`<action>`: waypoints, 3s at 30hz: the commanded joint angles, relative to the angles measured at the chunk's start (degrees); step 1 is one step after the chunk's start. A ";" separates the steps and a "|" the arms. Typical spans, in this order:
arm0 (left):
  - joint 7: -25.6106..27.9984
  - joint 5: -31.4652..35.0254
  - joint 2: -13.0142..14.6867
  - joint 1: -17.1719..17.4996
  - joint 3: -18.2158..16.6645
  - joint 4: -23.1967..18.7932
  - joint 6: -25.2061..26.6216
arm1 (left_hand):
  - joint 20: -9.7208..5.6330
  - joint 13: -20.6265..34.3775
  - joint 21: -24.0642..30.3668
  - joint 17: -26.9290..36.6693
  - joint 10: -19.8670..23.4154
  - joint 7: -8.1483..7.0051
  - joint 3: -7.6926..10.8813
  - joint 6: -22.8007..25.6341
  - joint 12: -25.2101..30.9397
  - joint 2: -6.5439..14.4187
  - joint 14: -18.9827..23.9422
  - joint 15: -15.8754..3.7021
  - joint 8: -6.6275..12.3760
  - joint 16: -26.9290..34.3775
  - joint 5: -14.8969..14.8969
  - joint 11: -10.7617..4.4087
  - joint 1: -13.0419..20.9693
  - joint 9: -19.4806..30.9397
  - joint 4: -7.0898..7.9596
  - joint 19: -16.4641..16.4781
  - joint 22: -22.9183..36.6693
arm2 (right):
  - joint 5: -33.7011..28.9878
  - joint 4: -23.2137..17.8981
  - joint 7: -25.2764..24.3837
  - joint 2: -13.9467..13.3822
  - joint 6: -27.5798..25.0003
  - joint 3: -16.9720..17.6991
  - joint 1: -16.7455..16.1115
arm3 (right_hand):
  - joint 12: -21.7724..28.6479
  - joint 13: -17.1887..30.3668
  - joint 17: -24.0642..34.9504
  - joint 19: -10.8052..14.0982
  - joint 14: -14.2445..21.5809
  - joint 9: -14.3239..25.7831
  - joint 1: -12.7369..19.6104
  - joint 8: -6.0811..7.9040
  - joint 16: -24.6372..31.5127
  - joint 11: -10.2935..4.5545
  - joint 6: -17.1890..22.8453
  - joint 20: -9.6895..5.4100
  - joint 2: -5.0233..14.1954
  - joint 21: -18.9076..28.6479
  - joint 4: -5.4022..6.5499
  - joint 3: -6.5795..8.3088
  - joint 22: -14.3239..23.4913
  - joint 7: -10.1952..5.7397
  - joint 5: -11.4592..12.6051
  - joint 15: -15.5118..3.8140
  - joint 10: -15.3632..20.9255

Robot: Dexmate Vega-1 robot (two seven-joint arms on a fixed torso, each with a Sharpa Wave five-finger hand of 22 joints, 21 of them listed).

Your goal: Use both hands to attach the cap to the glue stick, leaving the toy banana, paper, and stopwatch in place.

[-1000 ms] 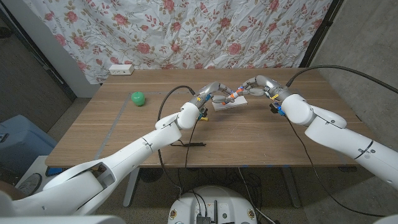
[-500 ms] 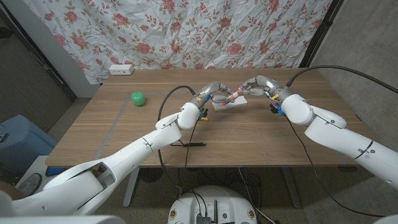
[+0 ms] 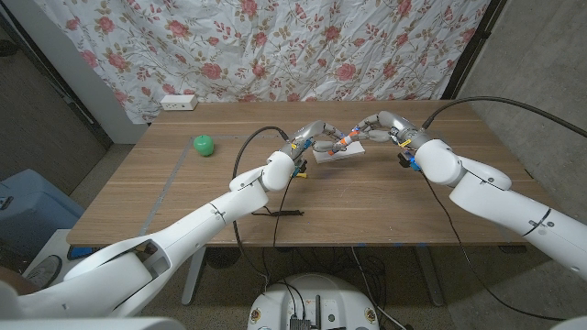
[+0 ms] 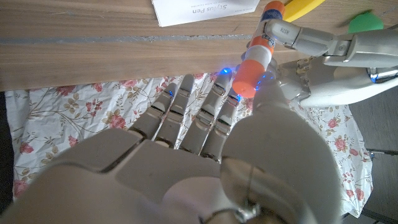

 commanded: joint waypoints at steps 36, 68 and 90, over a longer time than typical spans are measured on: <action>0.28 0.08 -0.56 -0.55 0.20 1.28 -0.93 | -0.06 0.21 0.05 0.12 0.08 0.27 -0.02 3.79 0.36 3.74 0.23 -8.21 0.36 0.03 0.46 -0.45 -0.35 0.45 0.33 0.39 0.15 | 1.07 0.39 -0.97 0.50 -0.34 -0.15 -0.52 | 0.15 0.11 0.00 0.00 0.21 0.33 0.19 0.33 -0.11 -0.07 0.58 -0.01 0.72 -0.08 -0.12 -0.23 0.08 -0.11 0.00 -8.72 0.03; 0.49 0.15 -0.65 -0.54 0.27 1.57 -1.43 | 0.00 0.22 0.05 0.12 0.13 0.35 -0.03 3.72 0.39 3.82 0.24 -8.21 0.36 0.02 0.46 -0.46 -0.28 0.46 0.33 0.40 0.15 | 1.08 0.42 -1.29 1.09 -0.22 -0.78 -0.27 | 0.16 0.11 -0.02 0.08 0.26 0.35 0.12 0.25 -0.14 -0.05 0.68 -0.06 0.95 -0.05 -0.09 -0.40 0.08 -0.10 -0.10 -8.72 0.13; 0.95 0.58 -0.26 0.05 0.00 0.66 -1.25 | -0.07 0.22 0.06 0.11 0.14 0.28 -0.02 3.76 0.40 3.87 0.22 -8.25 0.39 0.01 0.47 -0.46 -0.21 0.47 0.32 0.44 0.15 | 1.02 0.65 -1.27 1.66 -0.05 -1.31 -0.23 | 0.14 0.11 -0.01 0.06 0.36 0.37 0.15 0.22 -0.11 -0.06 0.78 -0.09 0.98 -0.07 -0.13 -0.54 0.08 -0.12 -0.15 -8.66 0.13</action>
